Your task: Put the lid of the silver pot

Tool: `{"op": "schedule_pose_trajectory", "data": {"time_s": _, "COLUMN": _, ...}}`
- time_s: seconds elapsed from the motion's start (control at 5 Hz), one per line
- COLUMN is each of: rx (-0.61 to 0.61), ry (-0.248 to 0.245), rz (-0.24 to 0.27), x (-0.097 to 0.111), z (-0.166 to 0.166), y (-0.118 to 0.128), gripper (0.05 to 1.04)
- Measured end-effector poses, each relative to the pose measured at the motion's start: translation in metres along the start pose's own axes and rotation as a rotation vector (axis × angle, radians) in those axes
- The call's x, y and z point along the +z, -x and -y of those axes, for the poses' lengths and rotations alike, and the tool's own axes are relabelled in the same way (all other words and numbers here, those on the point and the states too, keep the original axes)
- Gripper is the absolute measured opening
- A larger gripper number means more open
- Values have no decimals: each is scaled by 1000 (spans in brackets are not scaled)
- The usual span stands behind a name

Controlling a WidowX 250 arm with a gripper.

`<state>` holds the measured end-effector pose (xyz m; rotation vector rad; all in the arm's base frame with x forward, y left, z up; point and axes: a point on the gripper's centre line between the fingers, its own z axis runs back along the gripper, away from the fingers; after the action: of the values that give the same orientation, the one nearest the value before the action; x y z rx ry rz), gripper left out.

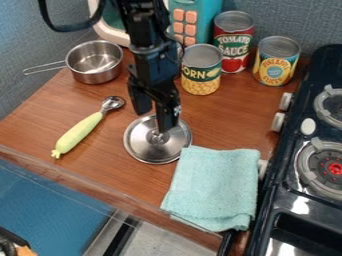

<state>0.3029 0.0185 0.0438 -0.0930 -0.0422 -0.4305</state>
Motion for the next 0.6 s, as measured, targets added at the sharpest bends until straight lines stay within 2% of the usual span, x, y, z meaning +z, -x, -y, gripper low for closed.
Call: {"op": "schedule_pose_trajectory", "data": {"time_s": 0.6, "rx": -35, "ry": -38, "rz": -12, "x": -11, "z": 9, "y": 2, "gripper": 1001}}
